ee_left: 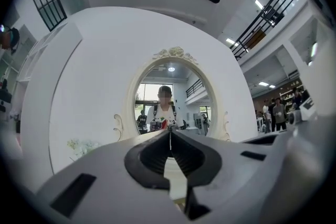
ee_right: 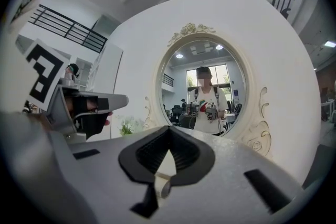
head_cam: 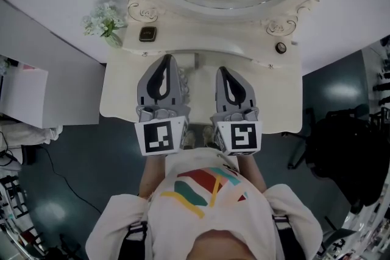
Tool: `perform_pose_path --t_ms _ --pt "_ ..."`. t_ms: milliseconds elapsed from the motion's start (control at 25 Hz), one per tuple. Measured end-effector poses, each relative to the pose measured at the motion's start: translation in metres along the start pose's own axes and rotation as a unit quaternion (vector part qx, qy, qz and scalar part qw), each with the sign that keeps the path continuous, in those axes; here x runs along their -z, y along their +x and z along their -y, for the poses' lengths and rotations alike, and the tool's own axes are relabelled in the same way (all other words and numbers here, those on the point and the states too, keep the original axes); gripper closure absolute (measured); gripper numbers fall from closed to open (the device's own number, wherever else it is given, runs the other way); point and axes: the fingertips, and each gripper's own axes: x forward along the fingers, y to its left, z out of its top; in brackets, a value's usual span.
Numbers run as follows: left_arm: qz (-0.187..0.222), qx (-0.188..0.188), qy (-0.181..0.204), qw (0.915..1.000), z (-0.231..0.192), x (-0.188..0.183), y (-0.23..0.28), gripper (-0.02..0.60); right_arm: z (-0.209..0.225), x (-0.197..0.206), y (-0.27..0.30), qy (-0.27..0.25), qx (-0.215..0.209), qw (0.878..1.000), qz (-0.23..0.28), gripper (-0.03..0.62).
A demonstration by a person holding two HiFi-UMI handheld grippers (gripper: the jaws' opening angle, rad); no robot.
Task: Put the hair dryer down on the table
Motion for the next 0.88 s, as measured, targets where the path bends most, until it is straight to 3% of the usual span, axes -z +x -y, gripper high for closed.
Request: perform_pose_path --t_ms 880 --pt "-0.013 -0.006 -0.03 0.9995 -0.009 0.008 0.0 0.572 -0.007 0.001 -0.004 -0.004 -0.003 1.0 -0.008 0.594"
